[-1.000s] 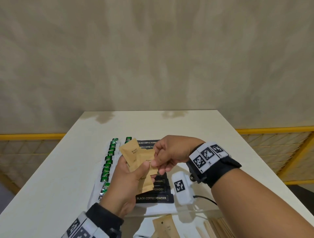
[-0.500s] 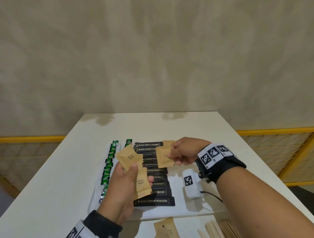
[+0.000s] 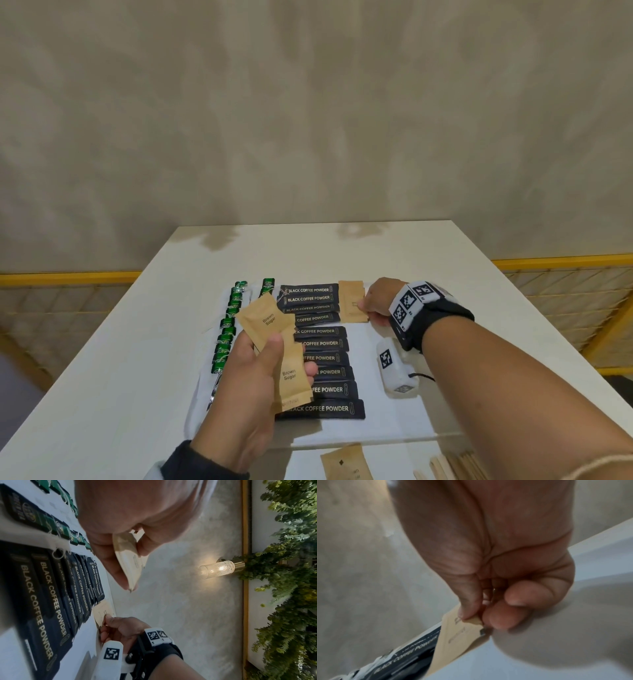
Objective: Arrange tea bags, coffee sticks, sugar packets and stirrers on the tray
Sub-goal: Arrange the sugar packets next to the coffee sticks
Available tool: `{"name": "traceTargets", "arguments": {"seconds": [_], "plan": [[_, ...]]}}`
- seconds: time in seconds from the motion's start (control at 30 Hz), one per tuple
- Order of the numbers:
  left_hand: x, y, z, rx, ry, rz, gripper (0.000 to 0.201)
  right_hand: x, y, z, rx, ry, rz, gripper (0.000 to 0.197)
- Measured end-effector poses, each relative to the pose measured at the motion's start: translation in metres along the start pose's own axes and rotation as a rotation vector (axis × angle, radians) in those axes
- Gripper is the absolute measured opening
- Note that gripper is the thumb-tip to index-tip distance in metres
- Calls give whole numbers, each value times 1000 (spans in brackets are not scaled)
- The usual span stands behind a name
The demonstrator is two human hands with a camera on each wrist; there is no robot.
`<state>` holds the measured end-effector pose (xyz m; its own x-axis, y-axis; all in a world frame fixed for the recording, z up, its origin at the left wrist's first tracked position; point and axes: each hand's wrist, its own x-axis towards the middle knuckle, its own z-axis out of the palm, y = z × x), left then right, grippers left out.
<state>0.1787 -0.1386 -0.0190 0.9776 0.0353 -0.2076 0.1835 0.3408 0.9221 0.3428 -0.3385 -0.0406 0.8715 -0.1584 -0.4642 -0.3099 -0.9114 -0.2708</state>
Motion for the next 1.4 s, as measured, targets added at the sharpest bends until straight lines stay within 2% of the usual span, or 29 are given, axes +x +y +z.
{"name": "traceTargets", "arguments": {"seconds": [0.1, 0.2, 0.33, 0.53, 0.7, 0.87, 1.0, 1.1, 1.17, 1.27, 1.37, 1.4], "plan": [[-1, -1, 0, 1, -6, -2, 21, 6, 3, -3, 90, 15, -56, 28], [-1, -2, 0, 9, 1, -1, 20, 4, 2, -4, 44, -38, -30, 28], [0, -2, 2, 6, 1, -17, 19, 4, 7, -7, 19, 26, -119, 29], [2, -3, 4, -9, -2, -59, 19, -3, 2, -7, -27, -40, -67, 35], [4, -4, 3, -23, -11, -73, 22, -5, 1, -7, 10, 25, -98, 30], [0, -3, 7, -27, -26, -78, 22, -4, 0, 3, -43, 68, -179, 36], [0, -4, 7, -16, -29, -73, 22, -5, 4, 2, -53, 91, -204, 50], [2, -4, 4, 5, -41, -85, 22, -7, 4, -1, -62, 85, -220, 36], [4, -5, 2, 29, -47, -94, 22, -13, 2, -7, -45, 81, -241, 36], [6, -6, 3, 79, -50, -80, 20, -26, -6, -16, 92, -38, -339, 40], [8, -6, 7, 103, -35, -64, 19, -48, -15, -18, 538, -336, -411, 28], [9, -7, 8, 116, -28, -59, 19, -54, -18, -17, 611, -418, -443, 27]]}}
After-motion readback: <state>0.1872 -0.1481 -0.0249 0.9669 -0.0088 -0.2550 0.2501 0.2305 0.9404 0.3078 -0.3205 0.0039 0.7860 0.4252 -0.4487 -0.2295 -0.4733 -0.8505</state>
